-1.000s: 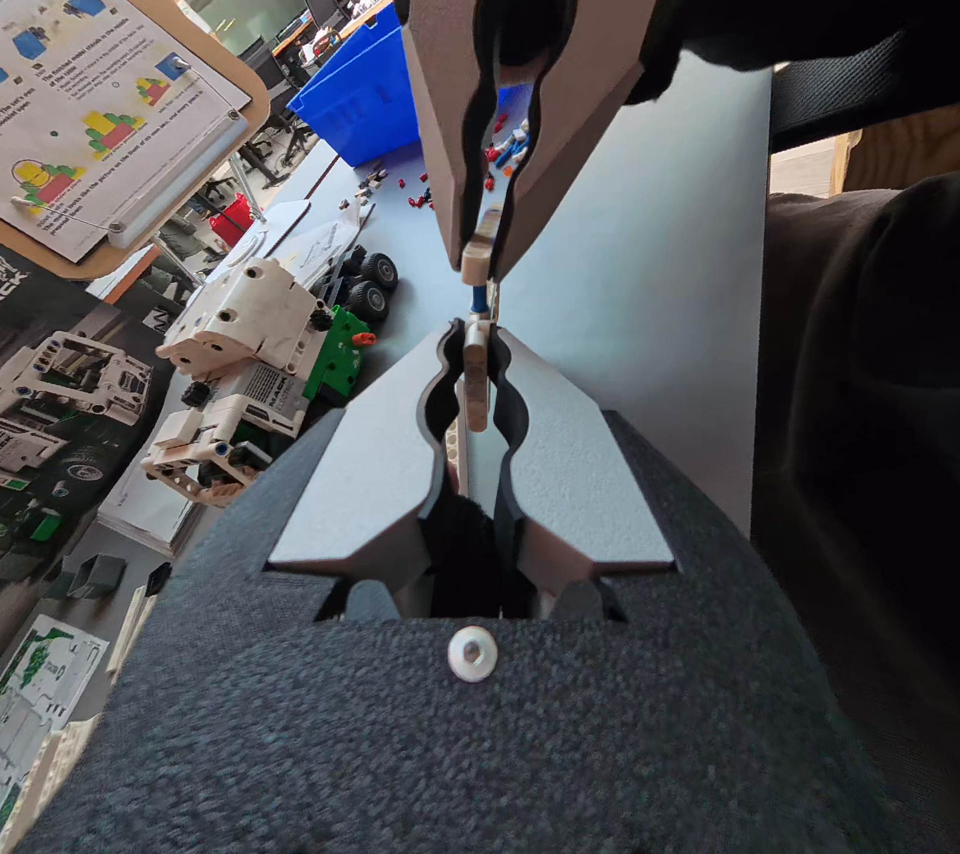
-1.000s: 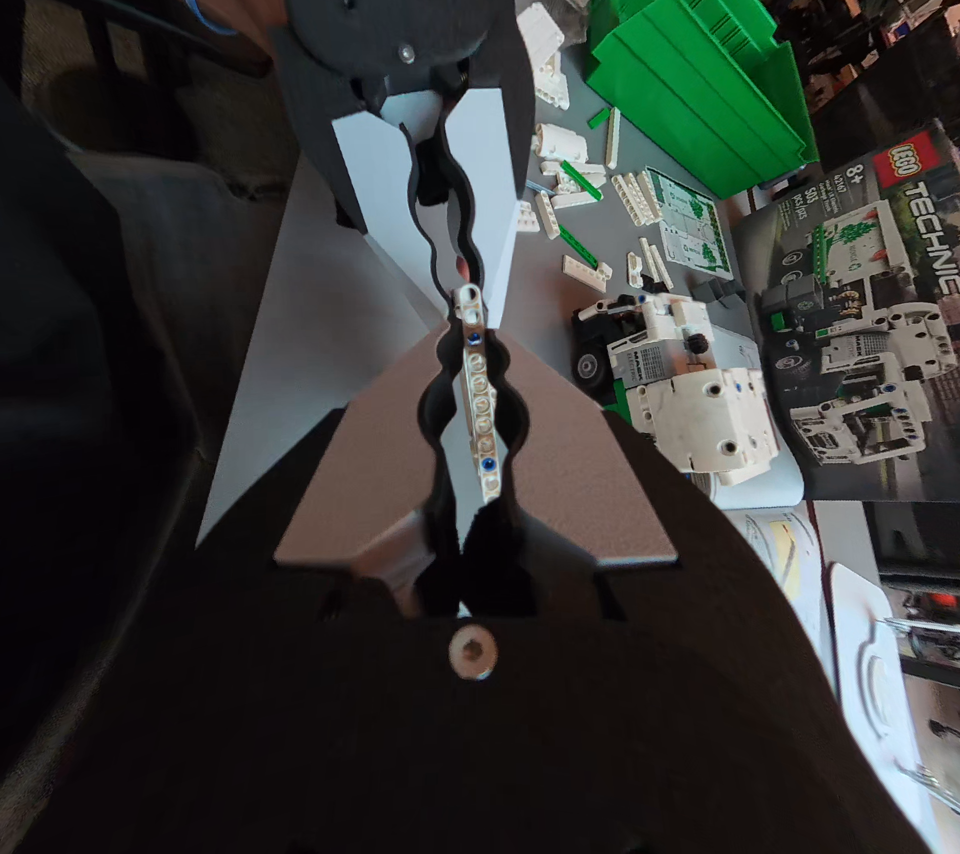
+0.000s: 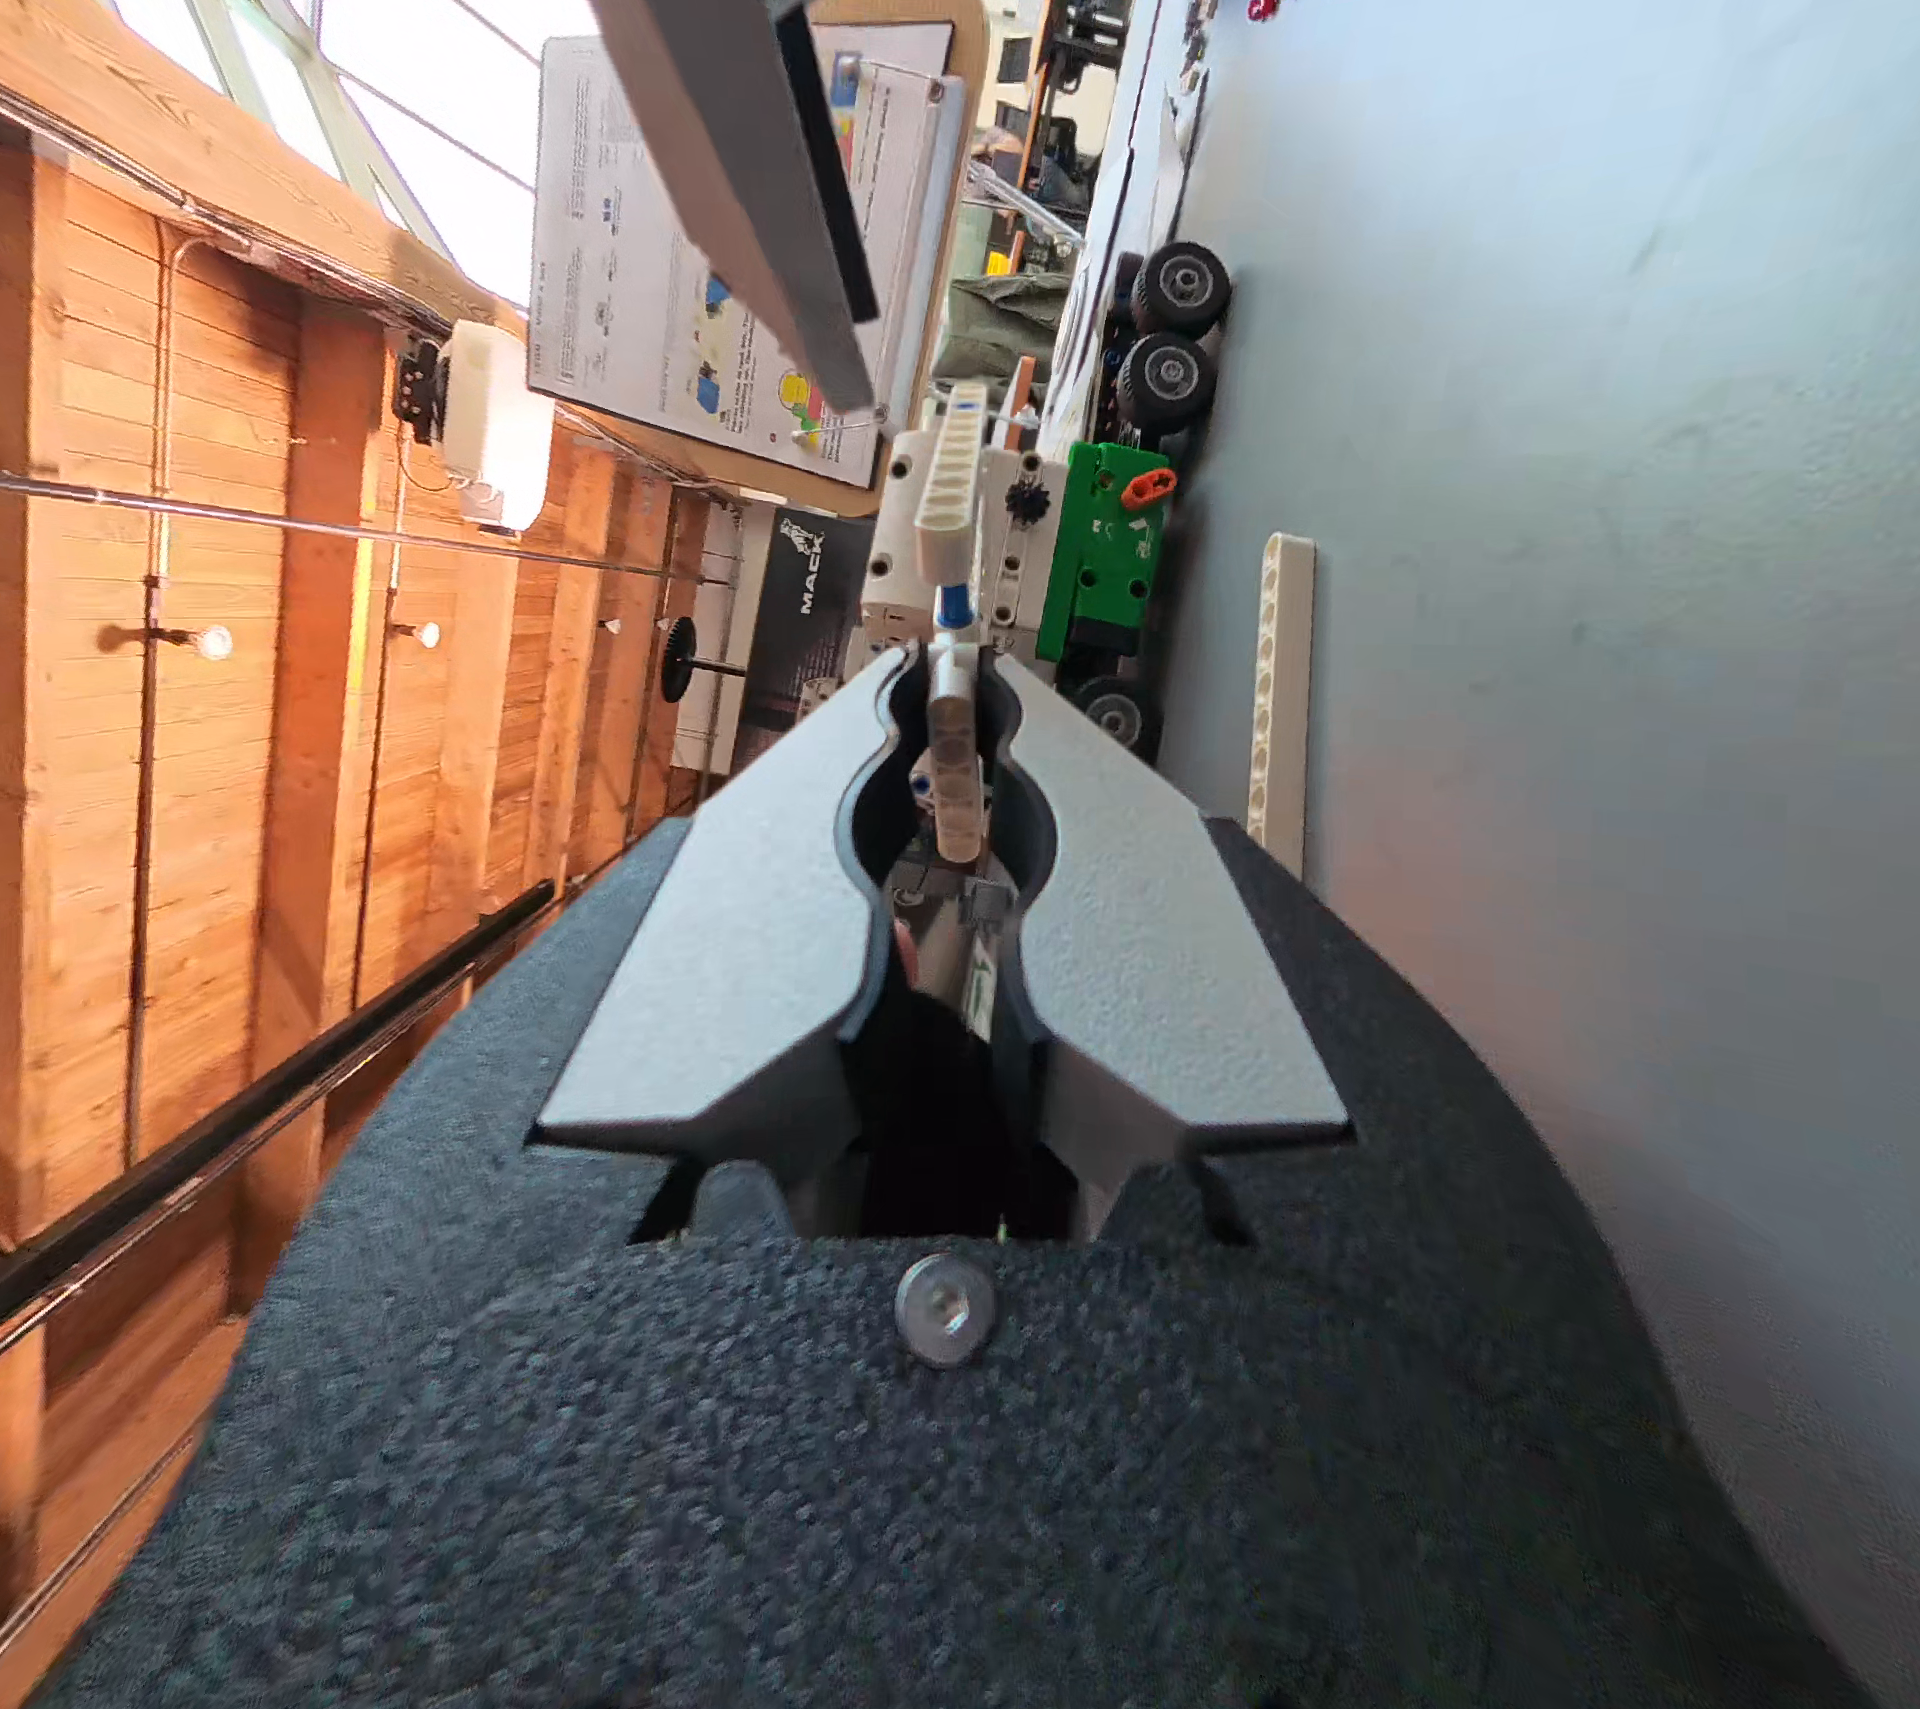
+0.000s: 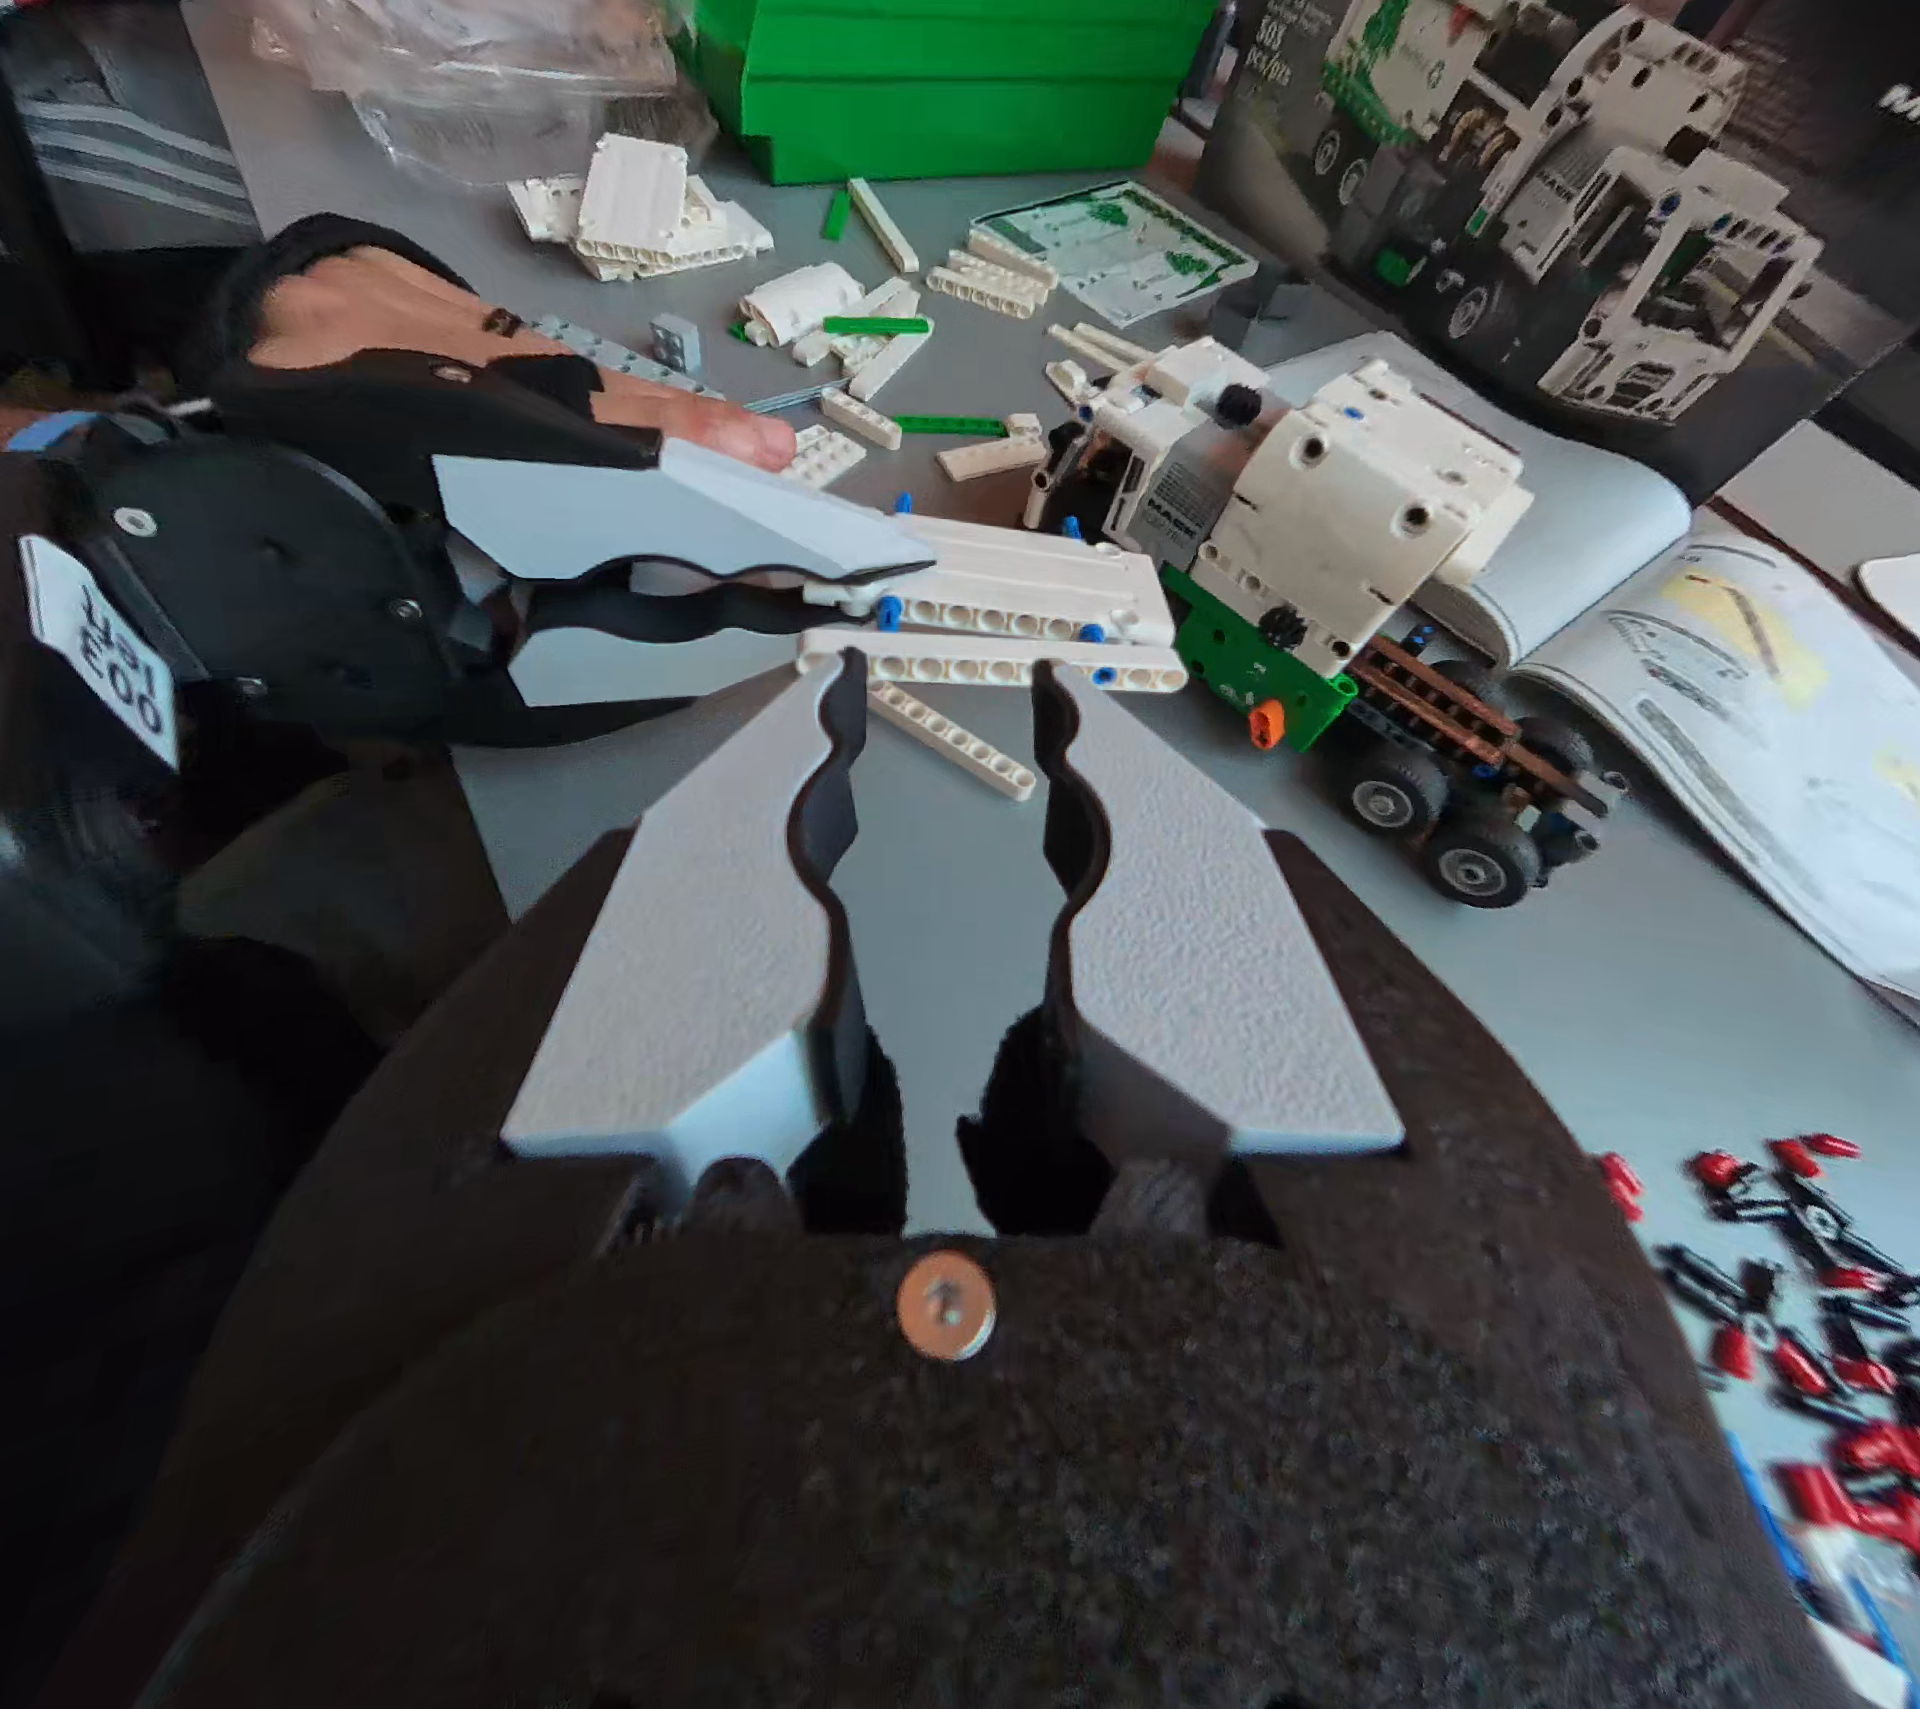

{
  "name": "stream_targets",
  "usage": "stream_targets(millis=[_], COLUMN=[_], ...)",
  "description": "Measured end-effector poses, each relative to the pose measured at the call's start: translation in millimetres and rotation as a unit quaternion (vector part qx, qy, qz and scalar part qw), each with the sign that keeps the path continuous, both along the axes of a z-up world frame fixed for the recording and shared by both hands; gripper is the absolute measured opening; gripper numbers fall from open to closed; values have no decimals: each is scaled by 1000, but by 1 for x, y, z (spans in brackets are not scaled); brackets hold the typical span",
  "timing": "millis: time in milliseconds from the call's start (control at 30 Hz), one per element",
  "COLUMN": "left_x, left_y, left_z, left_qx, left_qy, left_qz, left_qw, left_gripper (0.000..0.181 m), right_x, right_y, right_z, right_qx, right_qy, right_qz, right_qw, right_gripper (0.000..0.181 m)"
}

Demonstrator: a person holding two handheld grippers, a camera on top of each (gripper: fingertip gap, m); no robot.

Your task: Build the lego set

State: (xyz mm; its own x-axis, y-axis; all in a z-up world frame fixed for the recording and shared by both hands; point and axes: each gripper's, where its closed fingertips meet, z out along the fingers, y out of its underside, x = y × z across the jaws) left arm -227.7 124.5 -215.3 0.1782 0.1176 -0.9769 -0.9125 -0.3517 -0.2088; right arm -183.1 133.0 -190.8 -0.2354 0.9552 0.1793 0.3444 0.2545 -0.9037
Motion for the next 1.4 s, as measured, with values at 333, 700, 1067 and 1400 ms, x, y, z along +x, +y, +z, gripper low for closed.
stream_targets(millis=[333,700,1067,1400], left_x=[-4,10,26,26], left_y=[0,-10,-2,1], left_z=[1,53,55,54], left_qx=[4,132,135,135], left_qy=[-28,-172,-220,-215], left_qz=[-3,-77,-85,-77], left_qw=[1000,973,962,964], left_gripper=[6,5,6,6], right_x=[-14,-23,-27,-27], right_y=[-14,-19,-32,-30], right_z=[-8,36,44,42], right_qx=[-182,-598,-659,-647], right_qy=[34,73,123,135], right_qz=[58,171,193,173], right_qw=[981,780,716,730], right_gripper=[23,67,69,69])
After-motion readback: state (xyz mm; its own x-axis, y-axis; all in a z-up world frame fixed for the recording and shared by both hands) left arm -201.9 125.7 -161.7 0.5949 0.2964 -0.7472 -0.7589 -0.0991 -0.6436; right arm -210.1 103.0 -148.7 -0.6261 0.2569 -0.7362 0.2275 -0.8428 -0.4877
